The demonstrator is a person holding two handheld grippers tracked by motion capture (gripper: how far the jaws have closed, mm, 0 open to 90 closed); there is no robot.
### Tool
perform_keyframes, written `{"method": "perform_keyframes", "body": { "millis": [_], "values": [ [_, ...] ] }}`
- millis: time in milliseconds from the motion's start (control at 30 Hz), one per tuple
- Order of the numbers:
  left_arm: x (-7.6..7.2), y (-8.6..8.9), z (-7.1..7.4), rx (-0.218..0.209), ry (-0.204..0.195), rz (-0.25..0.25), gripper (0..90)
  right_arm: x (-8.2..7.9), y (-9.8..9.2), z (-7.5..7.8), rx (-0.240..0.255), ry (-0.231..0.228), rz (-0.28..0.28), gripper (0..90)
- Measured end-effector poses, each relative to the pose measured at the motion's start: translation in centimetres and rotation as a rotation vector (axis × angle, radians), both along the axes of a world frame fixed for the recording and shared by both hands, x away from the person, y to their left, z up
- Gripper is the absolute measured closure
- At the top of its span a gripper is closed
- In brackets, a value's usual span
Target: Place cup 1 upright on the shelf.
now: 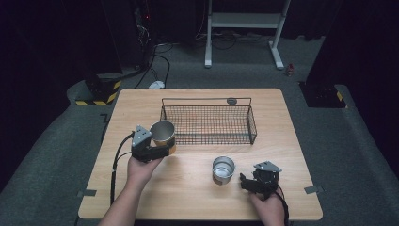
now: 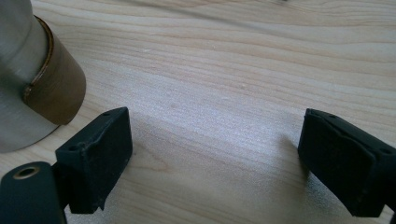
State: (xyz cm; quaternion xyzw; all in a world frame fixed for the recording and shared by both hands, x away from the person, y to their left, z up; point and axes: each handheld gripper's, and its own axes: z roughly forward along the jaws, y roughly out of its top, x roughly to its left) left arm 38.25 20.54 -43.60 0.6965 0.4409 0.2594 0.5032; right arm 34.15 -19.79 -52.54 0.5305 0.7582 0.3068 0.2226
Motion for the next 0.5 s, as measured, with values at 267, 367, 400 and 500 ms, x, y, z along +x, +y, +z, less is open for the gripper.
{"method": "perform_keyframes", "body": {
  "millis": [267, 367, 400, 500],
  "values": [
    [0.4, -0.3, 1.8, 0.019, -0.037, -0.010, 15.0, 0.0, 0.0, 0.0, -0.001, -0.001, 0.001, 10.1],
    [0.8, -0.2, 2.1, 0.005, -0.039, -0.011, 15.0, 0.0, 0.0, 0.0, -0.001, -0.001, 0.001, 10.2],
    [1.0, -0.2, 2.3, -0.002, -0.039, -0.009, 15.0, 0.0, 0.0, 0.0, -0.001, -0.001, 0.001, 10.2],
    [1.2, -0.3, 2.6, -0.017, -0.052, -0.015, 15.0, 0.0, 0.0, 0.0, -0.001, -0.001, 0.001, 10.2]
  ]
}}
